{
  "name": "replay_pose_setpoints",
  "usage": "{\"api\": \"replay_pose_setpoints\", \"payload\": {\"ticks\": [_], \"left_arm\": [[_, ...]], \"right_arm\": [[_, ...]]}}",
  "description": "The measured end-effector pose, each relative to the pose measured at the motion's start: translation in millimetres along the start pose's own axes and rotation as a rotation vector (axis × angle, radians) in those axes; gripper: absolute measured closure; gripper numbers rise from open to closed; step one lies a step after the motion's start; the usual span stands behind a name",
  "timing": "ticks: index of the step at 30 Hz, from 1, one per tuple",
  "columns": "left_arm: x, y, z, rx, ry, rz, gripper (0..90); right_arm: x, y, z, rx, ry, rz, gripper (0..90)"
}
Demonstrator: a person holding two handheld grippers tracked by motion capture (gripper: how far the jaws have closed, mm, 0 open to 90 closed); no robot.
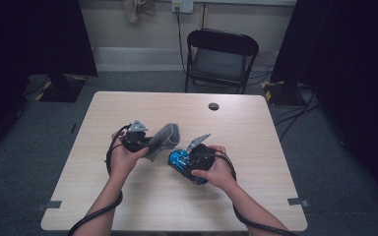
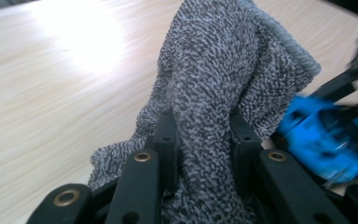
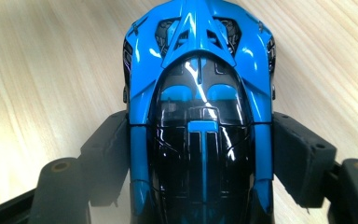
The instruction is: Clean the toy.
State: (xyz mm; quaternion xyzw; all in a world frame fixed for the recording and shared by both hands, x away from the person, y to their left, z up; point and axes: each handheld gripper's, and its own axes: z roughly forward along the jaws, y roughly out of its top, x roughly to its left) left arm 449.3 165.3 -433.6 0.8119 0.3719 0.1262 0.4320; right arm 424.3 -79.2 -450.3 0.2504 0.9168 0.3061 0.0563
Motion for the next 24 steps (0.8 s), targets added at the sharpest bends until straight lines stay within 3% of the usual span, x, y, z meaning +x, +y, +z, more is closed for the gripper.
{"api": "replay_pose_setpoints", "payload": {"ticks": [2, 7, 11, 16, 24], "left_arm": [[-4.8, 1.3, 6.9, 0.007, -0.03, -0.002, 70.2], [-11.1, -1.5, 16.8, 0.046, -0.047, 0.037, 70.3], [-11.8, -1.8, 14.1, 0.059, -0.06, 0.044, 70.6], [-9.9, -5.9, 8.5, 0.064, -0.08, 0.02, 70.6], [-13.7, -13.2, 2.4, 0.089, -0.11, 0.046, 70.6]], "right_arm": [[2.2, 1.7, 1.9, 0.003, 0.005, -0.011, 27.3], [3.2, 3.9, 2.8, 0.013, -0.008, -0.026, 27.3], [1.9, 1.4, 2.8, 0.015, -0.02, -0.02, 27.3], [-2.0, 0.8, 1.5, 0.009, -0.03, -0.004, 27.3], [-10.9, -1.2, -0.1, 0.025, -0.053, 0.014, 27.3]]}}
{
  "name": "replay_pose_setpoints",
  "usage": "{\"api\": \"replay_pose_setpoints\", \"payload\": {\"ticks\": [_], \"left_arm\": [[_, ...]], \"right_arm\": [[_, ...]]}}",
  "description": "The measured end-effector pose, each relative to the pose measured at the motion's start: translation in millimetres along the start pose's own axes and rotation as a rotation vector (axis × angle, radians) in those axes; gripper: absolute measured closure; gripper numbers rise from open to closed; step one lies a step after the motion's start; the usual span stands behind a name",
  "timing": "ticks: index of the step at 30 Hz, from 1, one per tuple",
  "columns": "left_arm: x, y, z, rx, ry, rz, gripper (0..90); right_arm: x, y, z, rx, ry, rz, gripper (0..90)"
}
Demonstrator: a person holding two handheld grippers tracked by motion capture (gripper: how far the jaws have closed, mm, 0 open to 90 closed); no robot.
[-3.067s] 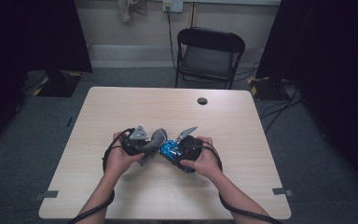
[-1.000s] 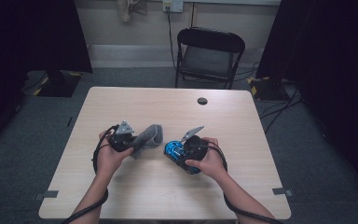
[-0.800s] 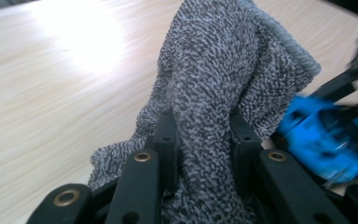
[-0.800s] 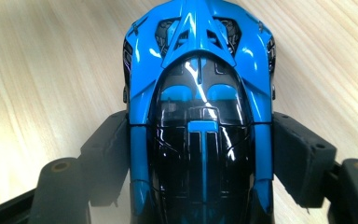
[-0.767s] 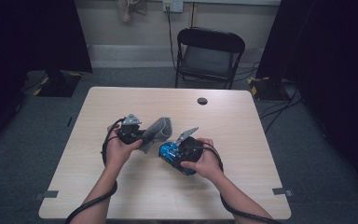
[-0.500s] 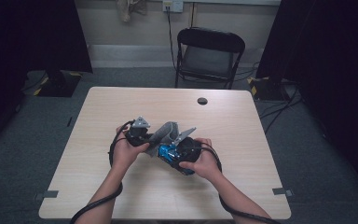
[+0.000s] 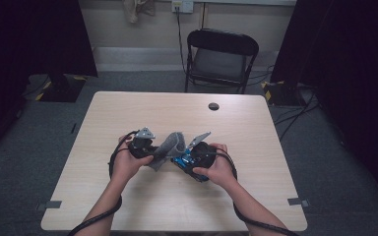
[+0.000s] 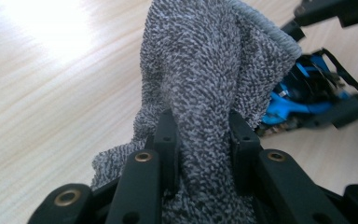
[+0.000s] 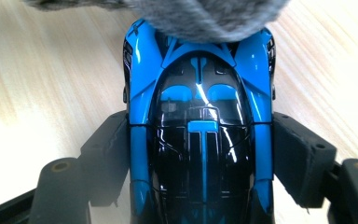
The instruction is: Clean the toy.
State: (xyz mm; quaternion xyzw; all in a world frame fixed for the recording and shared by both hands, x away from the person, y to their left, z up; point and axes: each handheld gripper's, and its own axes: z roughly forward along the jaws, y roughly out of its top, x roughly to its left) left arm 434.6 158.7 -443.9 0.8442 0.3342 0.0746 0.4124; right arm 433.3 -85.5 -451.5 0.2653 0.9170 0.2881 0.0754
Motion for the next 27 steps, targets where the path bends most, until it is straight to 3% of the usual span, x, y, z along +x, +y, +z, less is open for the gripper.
{"api": "replay_pose_setpoints", "payload": {"ticks": [8, 14, 22, 27], "left_arm": [[-13.3, -3.1, -1.4, 0.014, -0.05, 0.045, 70.9], [-19.1, -2.1, -2.5, -0.001, -0.053, 0.062, 70.8], [-0.2, 15.3, -17.3, -0.053, 0.067, 0.028, 70.8], [4.5, 23.5, -6.9, -0.017, 0.116, 0.009, 70.8]], "right_arm": [[-11.5, -3.0, -1.8, 0.01, -0.024, 0.043, 27.3], [-18.6, -6.1, -5.1, 0.014, -0.033, 0.059, 27.3], [-10.3, -11.8, -9.6, 0.002, -0.002, 0.031, 27.3], [-0.4, -8.6, -9.0, -0.009, 0.017, 0.01, 27.3]]}}
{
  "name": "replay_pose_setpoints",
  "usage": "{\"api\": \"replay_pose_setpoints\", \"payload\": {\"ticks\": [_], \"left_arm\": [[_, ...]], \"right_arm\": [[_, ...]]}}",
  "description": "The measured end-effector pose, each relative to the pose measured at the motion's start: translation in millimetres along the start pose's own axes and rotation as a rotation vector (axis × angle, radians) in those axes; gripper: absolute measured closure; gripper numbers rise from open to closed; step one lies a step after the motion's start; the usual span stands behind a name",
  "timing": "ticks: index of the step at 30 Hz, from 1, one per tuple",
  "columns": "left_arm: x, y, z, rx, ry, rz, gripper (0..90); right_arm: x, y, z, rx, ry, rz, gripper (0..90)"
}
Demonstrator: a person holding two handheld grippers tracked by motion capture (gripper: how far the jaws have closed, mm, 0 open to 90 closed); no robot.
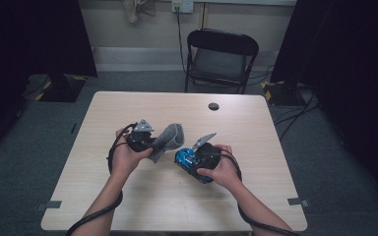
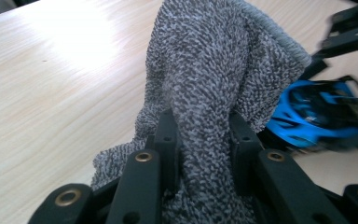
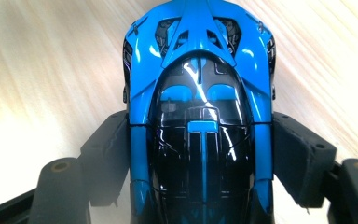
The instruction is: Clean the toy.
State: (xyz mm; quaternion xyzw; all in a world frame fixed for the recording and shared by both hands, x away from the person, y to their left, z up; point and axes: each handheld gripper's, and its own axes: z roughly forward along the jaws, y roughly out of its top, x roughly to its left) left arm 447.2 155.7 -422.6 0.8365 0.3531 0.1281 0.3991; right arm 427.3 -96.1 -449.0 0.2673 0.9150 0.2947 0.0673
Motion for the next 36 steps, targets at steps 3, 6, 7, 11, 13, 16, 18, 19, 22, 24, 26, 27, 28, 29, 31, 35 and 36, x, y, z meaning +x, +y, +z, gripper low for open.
{"api": "replay_pose_setpoints", "payload": {"ticks": [3, 6, 7, 11, 13, 16, 18, 19, 22, 24, 26, 27, 28, 29, 31, 35, 36], "left_arm": [[0.7, -0.9, 9.7, 0.011, -0.003, -0.022, 70.8], [-0.9, -1.5, 16.5, 0.019, -0.012, -0.025, 70.8], [-0.9, -1.4, 17.4, 0.023, -0.015, -0.027, 70.8], [-3.5, -0.2, 20.8, 0.011, -0.053, -0.039, 70.7], [-5.2, 0.7, 20.3, 0.009, -0.061, -0.034, 70.7], [-8.4, 1.1, 18.6, 0.015, -0.074, -0.014, 70.8], [-9.5, 0.0, 17.4, 0.013, -0.085, -0.007, 70.9], [-10.1, -1.0, 16.7, 0.012, -0.09, -0.009, 71.0], [-10.1, -4.6, 14.2, 0.017, -0.095, -0.009, 71.0], [-10.7, -7.4, 13.2, 0.022, -0.103, -0.004, 71.0], [-12.3, -10.4, 12.7, 0.017, -0.117, -0.007, 70.9], [-12.9, -11.1, 12.5, 0.014, -0.125, -0.01, 71.0], [-14.1, -12.0, 12.2, 0.012, -0.135, -0.015, 70.9], [-15.2, -12.7, 12.0, 0.01, -0.136, -0.011, 70.9], [-16.8, -13.5, 11.7, 0.009, -0.147, -0.017, 70.9], [-19.6, -14.3, 10.7, 0.009, -0.154, -0.004, 71.0], [-19.8, -14.5, 10.0, 0.01, -0.158, -0.002, 71.0]], "right_arm": [[5.8, 3.3, -0.1, 0.005, 0.008, -0.022, 27.3], [9.9, 5.6, -0.1, 0.01, 0.016, -0.042, 27.3], [10.9, 5.9, -0.3, 0.007, 0.016, -0.039, 27.3], [11.4, 7.4, -0.3, 0.005, 0.02, -0.042, 27.3], [10.7, 7.7, 0.5, 0.003, 0.019, -0.037, 27.3], [9.5, 7.7, 1.2, 0.003, 0.015, -0.034, 27.3], [8.1, 7.2, 1.3, 0.005, 0.016, -0.029, 27.3], [7.2, 6.7, 1.4, 0.006, 0.011, -0.03, 27.3], [2.9, 4.4, 0.8, 0.001, 0.008, -0.01, 27.3], [-0.3, 3.5, -0.3, 0.001, 0.0, -0.003, 27.3], [-3.1, 3.2, -1.9, 0.002, -0.004, 0.005, 27.3], [-4.4, 3.3, -2.6, 0.004, -0.013, 0.004, 27.3], [-5.0, 3.4, -3.0, 0.007, -0.014, 0.006, 27.3], [-6.0, 3.7, -3.4, 0.008, -0.012, 0.006, 27.3], [-7.0, 4.1, -4.0, 0.009, -0.019, 0.008, 27.3], [-8.3, 4.6, -3.3, 0.011, -0.02, 0.014, 27.3], [-8.5, 4.6, -3.4, 0.009, -0.023, 0.016, 27.3]]}}
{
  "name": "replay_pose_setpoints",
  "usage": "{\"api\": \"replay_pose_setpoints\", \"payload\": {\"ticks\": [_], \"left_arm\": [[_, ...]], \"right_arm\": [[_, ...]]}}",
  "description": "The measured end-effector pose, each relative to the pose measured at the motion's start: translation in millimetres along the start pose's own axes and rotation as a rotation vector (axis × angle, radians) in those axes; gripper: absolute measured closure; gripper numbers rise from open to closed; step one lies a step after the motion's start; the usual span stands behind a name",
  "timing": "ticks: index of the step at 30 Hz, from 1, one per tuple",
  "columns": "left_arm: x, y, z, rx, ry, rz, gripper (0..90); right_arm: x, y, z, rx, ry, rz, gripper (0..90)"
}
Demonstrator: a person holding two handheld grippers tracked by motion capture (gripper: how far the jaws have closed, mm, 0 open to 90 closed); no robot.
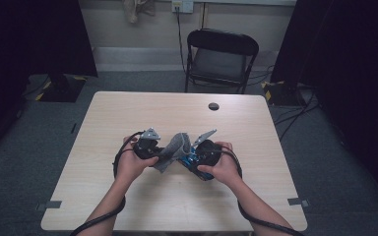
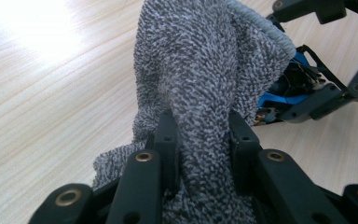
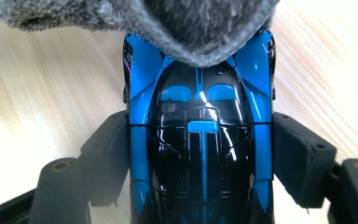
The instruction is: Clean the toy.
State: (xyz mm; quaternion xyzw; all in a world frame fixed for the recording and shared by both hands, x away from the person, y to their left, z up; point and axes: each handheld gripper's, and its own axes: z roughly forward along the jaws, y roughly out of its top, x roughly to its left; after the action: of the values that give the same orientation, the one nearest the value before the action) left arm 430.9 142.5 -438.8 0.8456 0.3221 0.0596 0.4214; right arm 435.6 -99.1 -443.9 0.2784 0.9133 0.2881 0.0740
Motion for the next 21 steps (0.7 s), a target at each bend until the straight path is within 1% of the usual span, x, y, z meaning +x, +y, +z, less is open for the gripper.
{"api": "replay_pose_setpoints", "payload": {"ticks": [5, 6, 8, 9, 10, 13, 15, 16, 17, 18, 19, 20, 21], "left_arm": [[-4.6, -2.8, -1.4, 0.004, -0.016, 0.02, 71.1], [-5.5, -3.5, -1.5, 0.007, -0.023, 0.028, 71.0], [-7.2, -5.7, -1.5, 0.005, -0.036, 0.029, 71.0], [-8.3, -7.2, -1.8, 0.011, -0.048, 0.037, 71.0], [-8.9, -8.0, -2.4, 0.011, -0.051, 0.042, 71.0], [-11.3, -11.2, -4.8, 0.009, -0.058, 0.035, 71.1], [-12.8, -12.9, -6.5, 0.014, -0.071, 0.052, 71.1], [-12.2, -15.2, -8.2, 0.019, -0.075, 0.053, 71.0], [-12.2, -15.2, -8.2, 0.019, -0.075, 0.053, 71.0], [-11.3, -16.3, -9.3, 0.025, -0.069, 0.054, 71.0], [-10.5, -17.6, -10.1, 0.031, -0.068, 0.053, 71.0], [-9.5, -18.6, -11.2, 0.037, -0.062, 0.053, 71.0], [-7.9, -19.7, -12.7, 0.033, -0.046, 0.048, 70.9]], "right_arm": [[-4.5, 0.5, -0.1, 0.004, -0.008, 0.015, 27.3], [-5.5, 0.7, -0.4, 0.004, -0.011, 0.02, 27.3], [-8.0, 0.9, -0.8, 0.004, -0.009, 0.03, 27.3], [-9.0, 1.0, -1.3, 0.009, -0.014, 0.03, 27.3], [-10.4, 0.9, -1.8, 0.01, -0.019, 0.034, 27.3], [-13.9, 0.1, -2.8, 0.007, -0.019, 0.044, 27.3], [-16.7, -0.7, -3.3, 0.001, -0.017, 0.054, 27.3], [-18.0, -1.0, -3.9, -0.001, -0.016, 0.059, 27.3], [-18.0, -1.0, -3.9, -0.001, -0.016, 0.059, 27.3], [-21.1, -1.4, -5.6, -0.014, -0.01, 0.077, 27.3], [-22.2, -1.4, -6.5, -0.018, -0.01, 0.08, 27.3], [-22.9, -1.1, -7.7, -0.02, -0.015, 0.083, 27.3], [-24.0, -0.8, -8.7, -0.02, -0.011, 0.083, 27.3]]}}
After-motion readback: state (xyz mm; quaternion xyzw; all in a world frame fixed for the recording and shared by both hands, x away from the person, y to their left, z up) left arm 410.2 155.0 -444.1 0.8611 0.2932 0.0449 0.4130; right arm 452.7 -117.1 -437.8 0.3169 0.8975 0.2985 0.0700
